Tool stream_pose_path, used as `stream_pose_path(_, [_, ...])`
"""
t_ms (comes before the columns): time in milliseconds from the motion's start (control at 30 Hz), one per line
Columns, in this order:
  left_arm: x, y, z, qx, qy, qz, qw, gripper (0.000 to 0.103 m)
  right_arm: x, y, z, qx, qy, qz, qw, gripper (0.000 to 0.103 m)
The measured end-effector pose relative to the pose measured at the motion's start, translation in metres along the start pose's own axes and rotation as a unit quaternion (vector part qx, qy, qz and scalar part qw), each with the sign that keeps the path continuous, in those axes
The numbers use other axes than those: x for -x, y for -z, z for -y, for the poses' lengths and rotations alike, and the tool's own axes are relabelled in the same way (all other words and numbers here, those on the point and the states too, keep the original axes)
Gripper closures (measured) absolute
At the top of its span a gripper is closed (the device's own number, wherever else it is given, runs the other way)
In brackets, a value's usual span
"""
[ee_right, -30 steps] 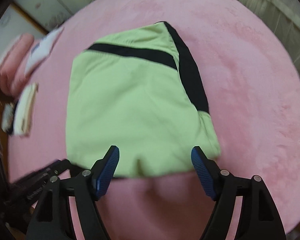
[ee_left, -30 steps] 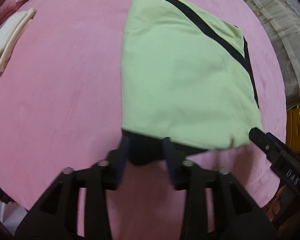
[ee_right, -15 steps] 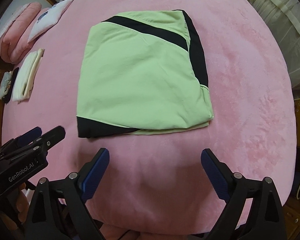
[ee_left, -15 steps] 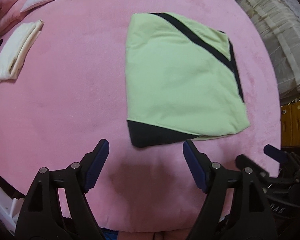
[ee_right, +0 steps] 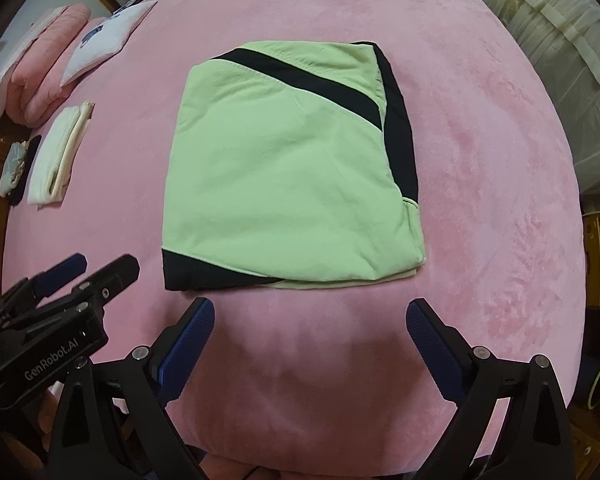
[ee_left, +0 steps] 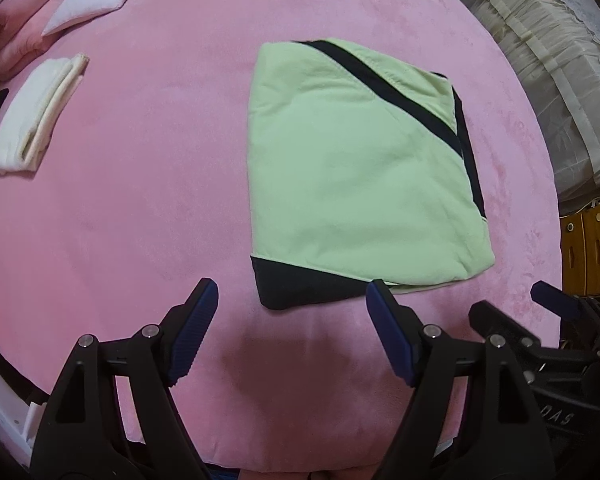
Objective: Fold large clothes
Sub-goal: 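Open both tools and release the bundle on the bed, then grasp the green bundle edge with the left tool while the right tool grips the black side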
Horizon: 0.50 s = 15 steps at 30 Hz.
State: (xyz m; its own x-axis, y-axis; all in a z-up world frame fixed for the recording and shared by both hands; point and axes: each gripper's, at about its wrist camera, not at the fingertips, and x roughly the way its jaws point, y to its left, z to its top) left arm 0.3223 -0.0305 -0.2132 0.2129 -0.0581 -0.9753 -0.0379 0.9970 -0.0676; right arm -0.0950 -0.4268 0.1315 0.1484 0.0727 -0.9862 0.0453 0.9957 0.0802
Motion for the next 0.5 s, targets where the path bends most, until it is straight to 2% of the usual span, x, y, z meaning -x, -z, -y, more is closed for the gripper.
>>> stream_pose_path(167, [-0.027, 0.000, -0.005, 0.009, 0.001, -0.018, 0.9998, 0.029, -0.020, -0.010, 0.023, -0.012, -0.010, -0.012, 1.000, 0.005])
stream_pose_path(233, [-0.042, -0.002, -0.012, 0.016, 0.010, -0.025, 0.9995, 0.029, -0.033, -0.015, 0.039, -0.026, -0.030, -0.015, 0.999, 0.005])
stream_pose_path(367, [-0.072, -0.014, -0.033, 0.050, 0.038, -0.035, 0.9974, 0.029, -0.059, -0.031, 0.084, -0.067, -0.064, -0.020, 0.995, 0.005])
stream_pose_path(500, [-0.100, -0.032, -0.054, 0.070, 0.076, -0.040, 0.9939, 0.029, -0.085, -0.054, 0.124, -0.081, -0.109, -0.015, 0.991, 0.005])
